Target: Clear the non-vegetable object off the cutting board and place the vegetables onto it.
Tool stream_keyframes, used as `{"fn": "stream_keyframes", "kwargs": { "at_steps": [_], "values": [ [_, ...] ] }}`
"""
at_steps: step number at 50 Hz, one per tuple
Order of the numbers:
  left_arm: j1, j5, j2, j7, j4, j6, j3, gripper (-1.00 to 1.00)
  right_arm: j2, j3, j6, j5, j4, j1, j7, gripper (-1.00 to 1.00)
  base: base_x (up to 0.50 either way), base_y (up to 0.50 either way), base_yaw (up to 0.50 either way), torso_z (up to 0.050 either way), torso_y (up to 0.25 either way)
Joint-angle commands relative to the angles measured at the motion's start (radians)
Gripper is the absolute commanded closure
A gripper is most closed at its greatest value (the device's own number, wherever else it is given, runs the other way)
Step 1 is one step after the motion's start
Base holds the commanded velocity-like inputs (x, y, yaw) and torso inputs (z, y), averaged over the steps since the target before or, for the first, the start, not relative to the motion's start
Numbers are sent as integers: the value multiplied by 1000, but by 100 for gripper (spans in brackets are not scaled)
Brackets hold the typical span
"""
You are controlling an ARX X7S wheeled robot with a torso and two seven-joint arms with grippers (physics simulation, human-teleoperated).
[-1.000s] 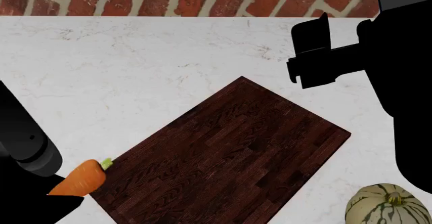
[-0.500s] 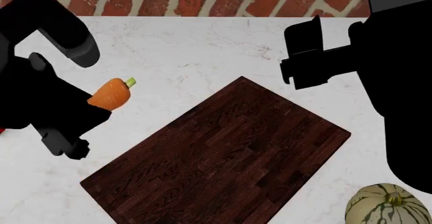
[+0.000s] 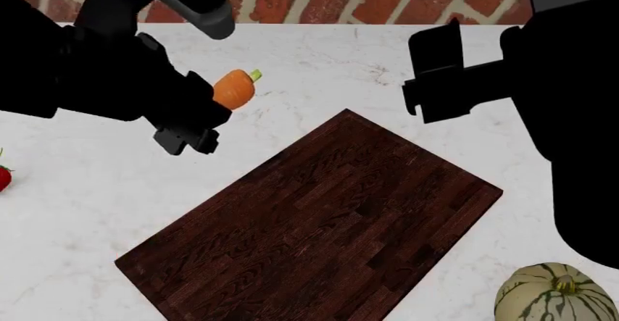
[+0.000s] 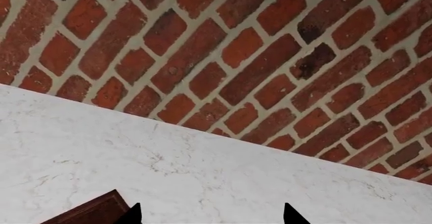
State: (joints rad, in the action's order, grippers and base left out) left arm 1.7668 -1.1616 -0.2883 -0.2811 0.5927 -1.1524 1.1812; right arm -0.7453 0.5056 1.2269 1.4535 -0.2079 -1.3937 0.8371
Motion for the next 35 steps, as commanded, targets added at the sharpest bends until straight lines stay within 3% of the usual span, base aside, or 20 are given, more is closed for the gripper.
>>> {"fn": "stream_keyframes", "kwargs": {
  "at_steps": [1, 18, 35],
  "values": [
    [-20, 147, 147, -163, 258, 170, 82, 100, -3, 10, -15, -20, 5, 12, -17, -100, 0, 0, 0, 0, 0],
    [-80, 195, 265, -234, 440, 289, 107, 100, -9, 10, -34, -16, -3, 40, -13, -100, 0, 0, 0, 0, 0],
    [-122, 138, 287, -209, 442, 321, 154, 100, -18, 6, -43, -8, -5, 47, -10, -100, 0, 0, 0, 0, 1]
  ]
}}
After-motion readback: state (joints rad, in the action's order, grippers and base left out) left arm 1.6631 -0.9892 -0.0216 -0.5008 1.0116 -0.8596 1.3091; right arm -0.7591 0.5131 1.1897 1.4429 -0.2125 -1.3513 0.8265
